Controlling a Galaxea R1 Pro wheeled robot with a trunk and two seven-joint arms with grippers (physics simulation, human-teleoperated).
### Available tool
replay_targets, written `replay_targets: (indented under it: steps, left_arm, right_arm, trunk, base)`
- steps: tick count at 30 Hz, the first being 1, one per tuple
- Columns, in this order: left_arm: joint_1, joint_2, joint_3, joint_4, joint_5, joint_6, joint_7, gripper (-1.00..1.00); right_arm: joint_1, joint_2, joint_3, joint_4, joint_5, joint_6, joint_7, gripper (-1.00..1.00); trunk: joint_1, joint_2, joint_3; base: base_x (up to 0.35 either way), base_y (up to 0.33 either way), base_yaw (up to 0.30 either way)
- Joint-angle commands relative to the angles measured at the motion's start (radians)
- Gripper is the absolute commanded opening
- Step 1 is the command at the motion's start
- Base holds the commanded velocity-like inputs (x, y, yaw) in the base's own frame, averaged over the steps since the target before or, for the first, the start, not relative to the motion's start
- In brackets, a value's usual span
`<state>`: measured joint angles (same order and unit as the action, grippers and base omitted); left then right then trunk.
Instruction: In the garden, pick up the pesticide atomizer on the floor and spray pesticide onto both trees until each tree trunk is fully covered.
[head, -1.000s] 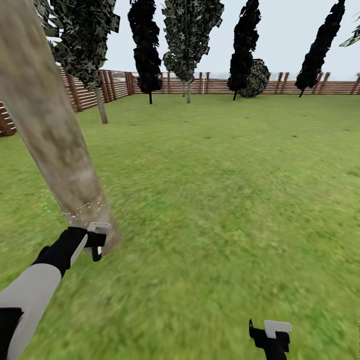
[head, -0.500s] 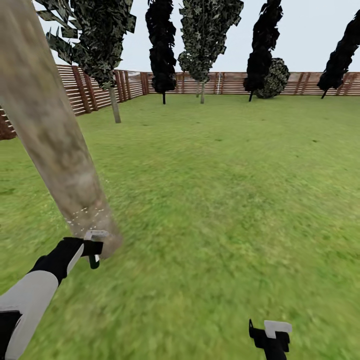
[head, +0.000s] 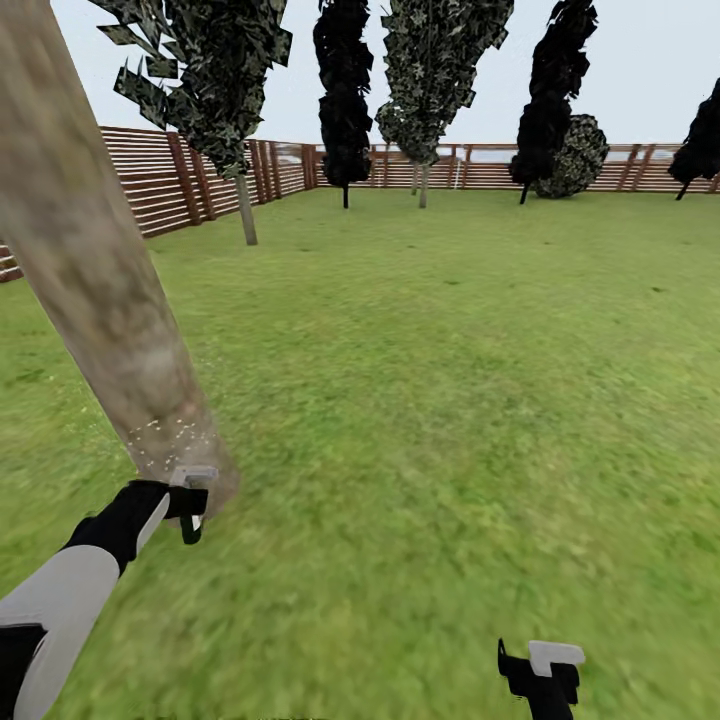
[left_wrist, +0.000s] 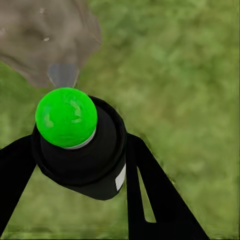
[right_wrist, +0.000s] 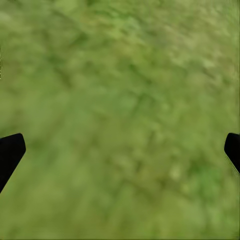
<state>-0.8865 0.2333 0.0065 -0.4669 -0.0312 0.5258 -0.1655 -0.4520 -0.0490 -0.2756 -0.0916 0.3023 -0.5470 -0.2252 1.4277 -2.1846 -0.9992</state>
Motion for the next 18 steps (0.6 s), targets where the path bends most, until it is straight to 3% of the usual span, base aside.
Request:
replay_targets:
  steps: [1, 4, 10, 14, 18]
  left_arm:
    - [0.005, 0.000, 0.001, 0.011, -0.003, 0.001, -0.005, -1.00]
    - [0.019, 0.000, 0.001, 0.044, -0.001, -0.070, -0.005, -1.00]
    - [0.026, 0.000, 0.002, 0.065, 0.000, -0.084, -0.005, -1.00]
    - [0.032, 0.003, 0.004, 0.127, 0.002, -0.118, -0.003, -1.00]
    - [0.044, 0.004, 0.010, 0.131, 0.008, -0.140, 0.088, -1.00]
  right_arm:
    - [-0.001, 0.000, -0.005, 0.001, 0.011, -0.002, -0.005, 1.00]
    - [-0.001, 0.000, -0.005, 0.001, 0.011, -0.002, -0.005, 1.00]
    - [-0.001, 0.001, -0.005, 0.001, 0.011, -0.002, -0.005, 1.00]
    - [-0.001, 0.001, -0.005, 0.001, 0.011, -0.002, -0.005, 1.00]
    - [-0.001, 0.001, -0.005, 0.001, 0.011, -0.002, -0.005, 1.00]
  trunk:
    - [0.000, 0.000, -0.001]
    - [0.000, 0.000, -0.001]
    - [0.000, 0.000, -0.001]
    - [0.000, 0.000, -0.001]
    - [0.000, 0.000, -0.001]
  base:
    - [0.000, -0.273, 0.278]
    - [0.083, -0.272, 0.232]
    - [0.164, -0.253, 0.027]
    - [0.176, -0.244, 0.017]
    - [0.189, -0.234, 0.210]
